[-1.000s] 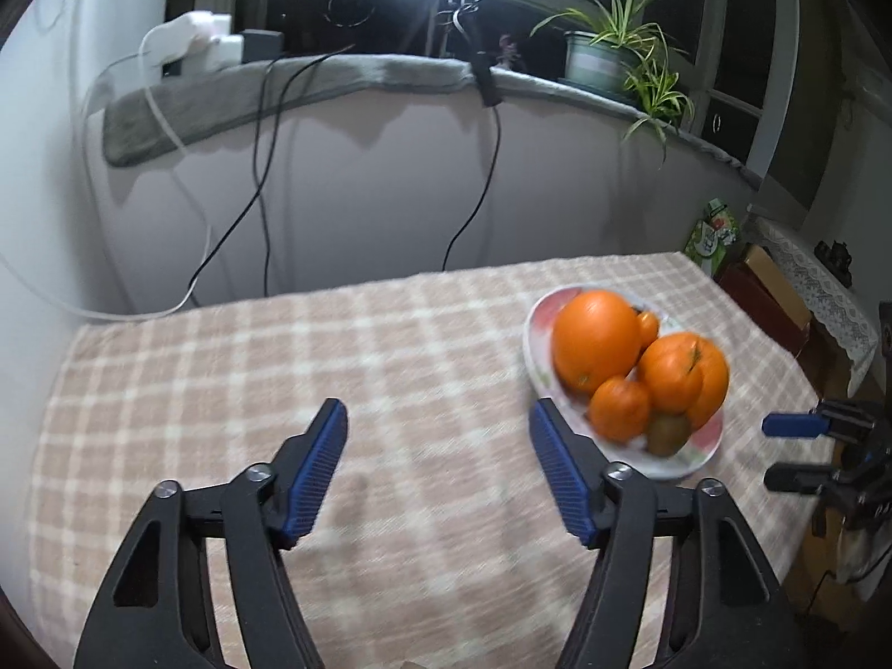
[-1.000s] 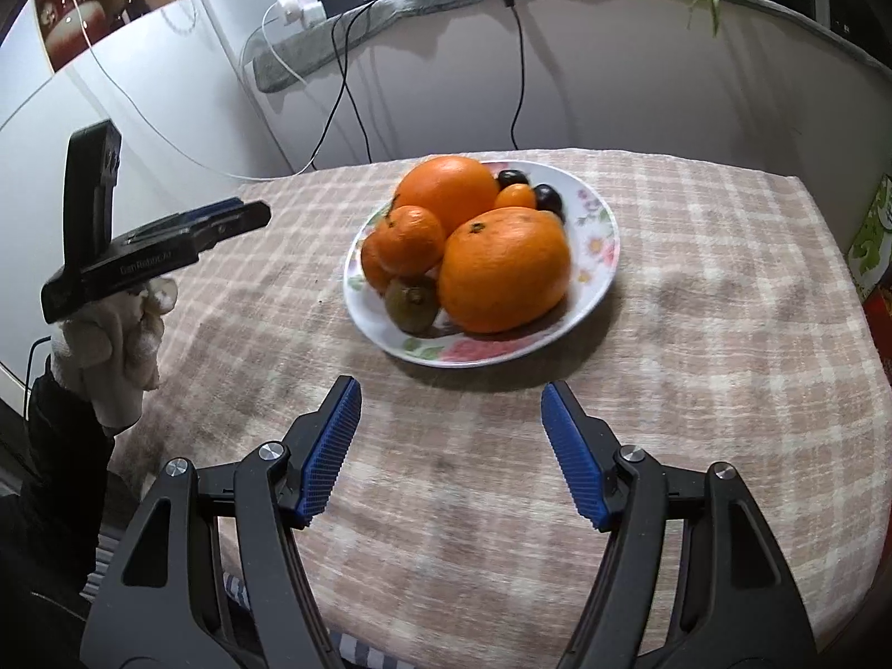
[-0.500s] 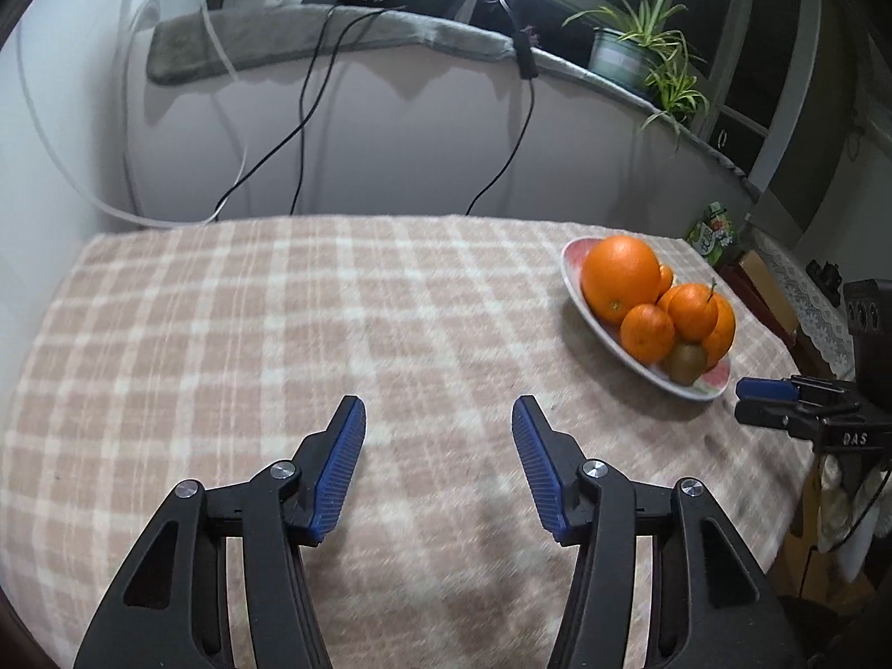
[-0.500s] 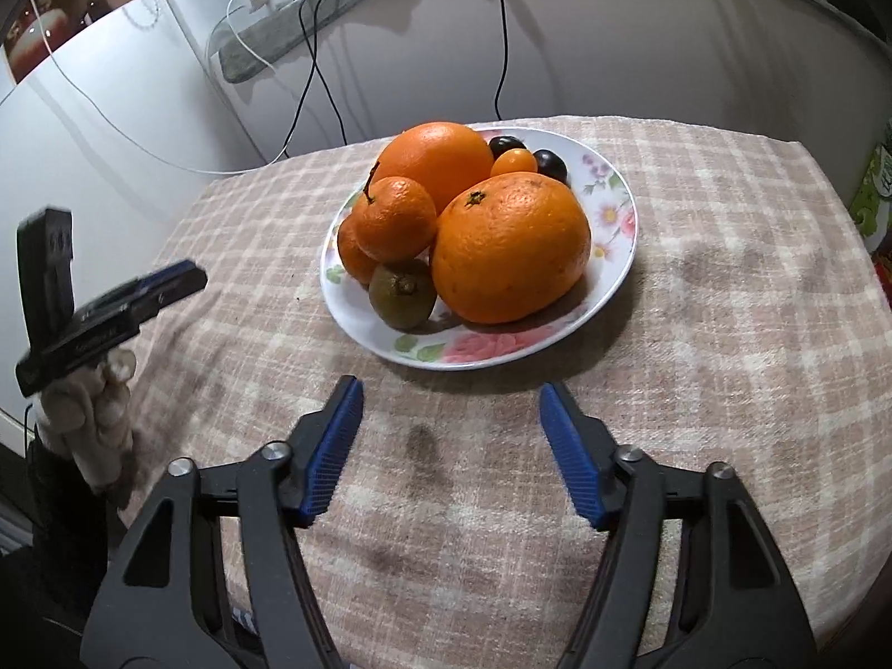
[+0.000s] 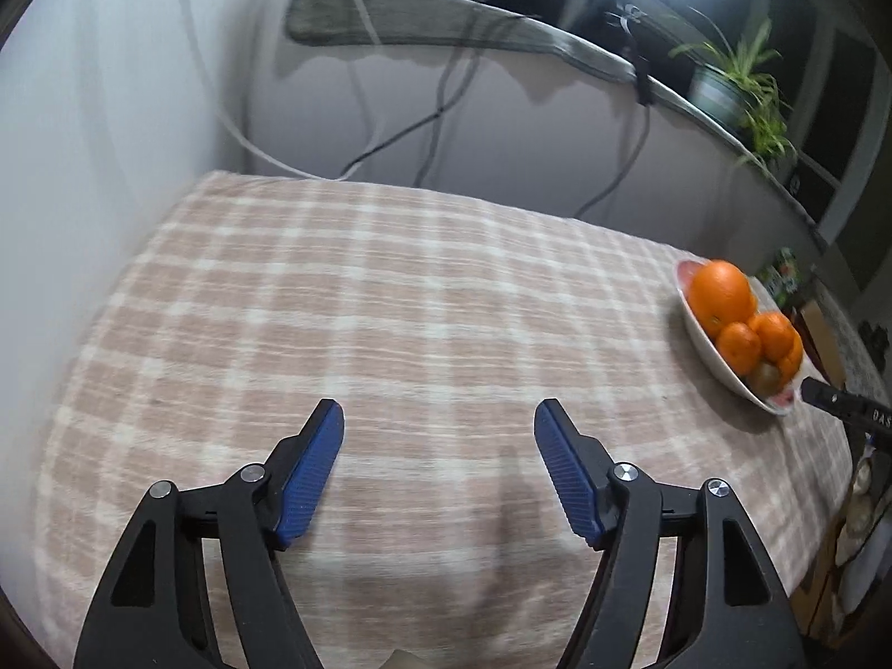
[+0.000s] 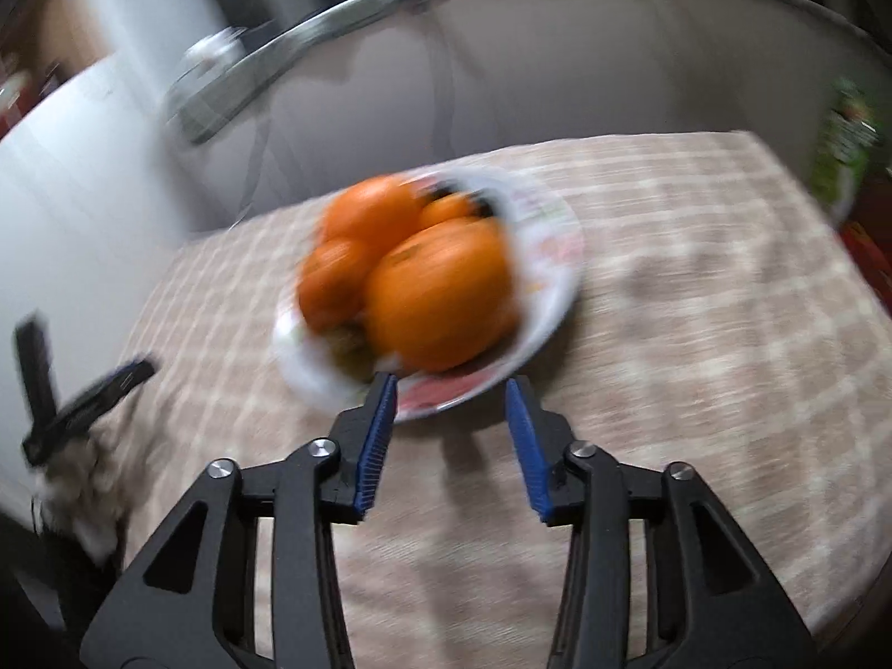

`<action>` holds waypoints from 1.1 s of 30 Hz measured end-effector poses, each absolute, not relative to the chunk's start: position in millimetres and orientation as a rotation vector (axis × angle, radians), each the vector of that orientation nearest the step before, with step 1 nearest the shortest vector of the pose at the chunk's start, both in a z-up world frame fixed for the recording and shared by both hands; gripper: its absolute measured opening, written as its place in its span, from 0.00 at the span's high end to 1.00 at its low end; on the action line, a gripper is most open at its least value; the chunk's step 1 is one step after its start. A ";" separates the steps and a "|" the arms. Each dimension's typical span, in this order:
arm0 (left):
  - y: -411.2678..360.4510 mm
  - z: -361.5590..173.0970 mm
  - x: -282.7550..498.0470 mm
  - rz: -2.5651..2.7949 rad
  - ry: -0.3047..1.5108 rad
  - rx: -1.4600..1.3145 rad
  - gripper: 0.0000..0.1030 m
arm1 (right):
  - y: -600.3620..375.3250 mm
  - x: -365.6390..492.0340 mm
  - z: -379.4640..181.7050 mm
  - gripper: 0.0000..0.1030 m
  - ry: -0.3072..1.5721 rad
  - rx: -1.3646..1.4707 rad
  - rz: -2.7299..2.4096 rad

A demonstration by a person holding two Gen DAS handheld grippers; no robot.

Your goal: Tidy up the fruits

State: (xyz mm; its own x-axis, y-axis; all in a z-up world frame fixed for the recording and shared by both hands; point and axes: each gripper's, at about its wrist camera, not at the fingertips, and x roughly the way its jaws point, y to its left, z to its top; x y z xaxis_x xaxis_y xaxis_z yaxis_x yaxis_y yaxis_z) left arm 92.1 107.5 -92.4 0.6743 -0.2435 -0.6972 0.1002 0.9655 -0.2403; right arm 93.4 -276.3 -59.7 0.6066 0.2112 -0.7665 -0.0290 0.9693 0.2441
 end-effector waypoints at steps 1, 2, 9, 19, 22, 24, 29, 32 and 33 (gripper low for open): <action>111.1 -92.2 92.2 -0.189 0.808 -0.190 0.31 | -287.7 96.0 -59.7 0.43 0.896 0.230 0.097; 114.5 -91.5 92.6 -0.182 0.806 -0.188 0.31 | -297.0 99.4 -60.2 0.33 0.887 0.235 0.064; 132.6 -92.8 94.2 -0.154 0.813 -0.178 0.27 | -364.6 130.0 -78.4 0.30 0.925 0.324 -0.098; 124.9 -89.3 91.5 -0.124 0.826 -0.155 0.27 | -398.6 136.7 -75.6 0.30 0.892 0.351 -0.148; 113.8 -82.5 88.3 -0.113 0.820 -0.141 0.27 | -397.0 132.9 -68.4 0.30 0.857 0.342 -0.120; 103.1 -76.7 84.5 -0.106 0.814 -0.123 0.27 | -396.7 130.6 -64.6 0.30 0.838 0.347 -0.096; 77.6 -60.6 75.0 -0.089 0.797 -0.089 0.27 | -387.3 128.0 -62.4 0.30 0.829 0.340 -0.011; 61.4 -51.3 69.5 -0.076 0.787 -0.065 0.27 | -376.9 125.9 -63.0 0.30 0.836 0.298 0.032; 54.1 -48.0 67.9 -0.072 0.786 -0.056 0.27 | -373.5 125.7 -63.5 0.30 0.838 0.283 0.044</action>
State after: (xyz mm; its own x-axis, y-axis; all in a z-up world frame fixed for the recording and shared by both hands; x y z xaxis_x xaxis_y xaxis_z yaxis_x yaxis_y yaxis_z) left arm 67.9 54.1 -48.0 0.7047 -0.0856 -0.7044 0.0441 0.9961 -0.0770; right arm 125.7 -373.5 -63.5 0.6705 0.1492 -0.7268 0.0727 0.9617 0.2644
